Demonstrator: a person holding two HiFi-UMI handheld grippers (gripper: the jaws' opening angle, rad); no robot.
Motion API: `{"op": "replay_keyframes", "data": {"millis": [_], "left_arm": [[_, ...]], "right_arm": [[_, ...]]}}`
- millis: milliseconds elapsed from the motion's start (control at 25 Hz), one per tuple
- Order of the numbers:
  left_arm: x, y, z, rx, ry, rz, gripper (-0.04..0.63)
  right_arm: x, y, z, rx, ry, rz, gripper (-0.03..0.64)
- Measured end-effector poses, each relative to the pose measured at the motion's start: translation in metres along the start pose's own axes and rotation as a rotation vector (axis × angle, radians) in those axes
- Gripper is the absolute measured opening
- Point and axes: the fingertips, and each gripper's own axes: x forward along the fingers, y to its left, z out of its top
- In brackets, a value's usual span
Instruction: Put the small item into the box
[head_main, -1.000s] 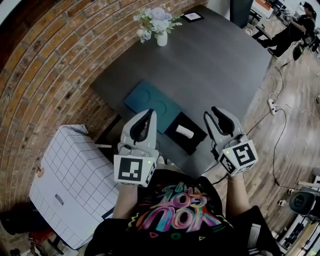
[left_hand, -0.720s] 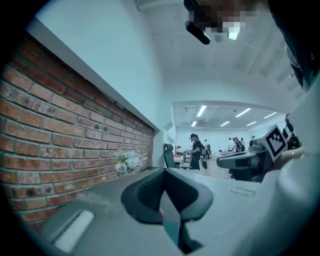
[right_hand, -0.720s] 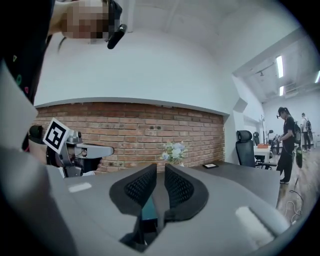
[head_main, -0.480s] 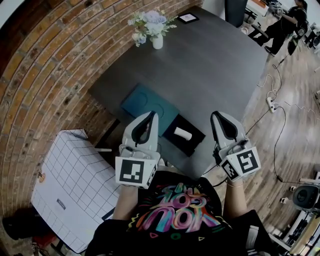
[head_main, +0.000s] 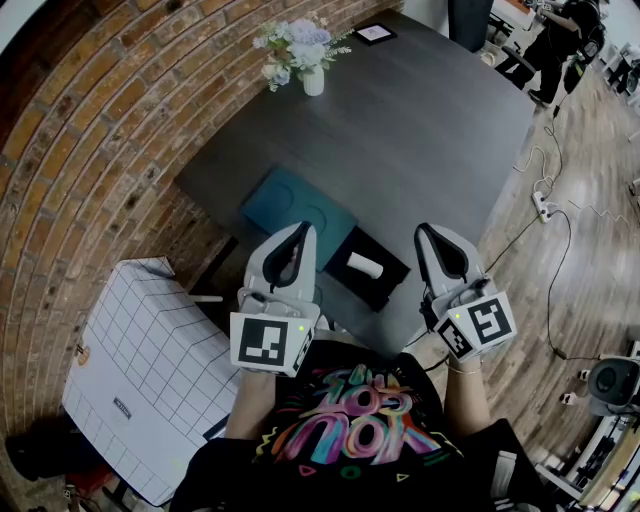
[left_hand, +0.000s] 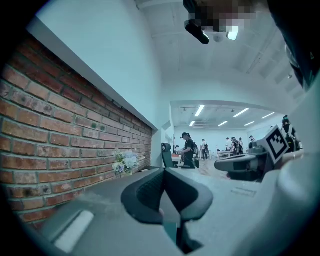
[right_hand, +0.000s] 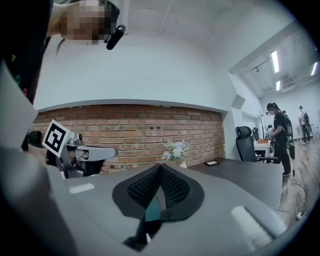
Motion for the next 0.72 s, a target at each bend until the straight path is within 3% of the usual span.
{"op": "replay_keyframes", "data": {"millis": [720], "left_arm": [[-0.0012, 0.0038, -0.0029, -0.026, 0.010, 0.016, 0.002]], "right_arm": [[0.0061, 0.0071, -0.0039, 0.013, 0.015, 0.025, 0.000]]}}
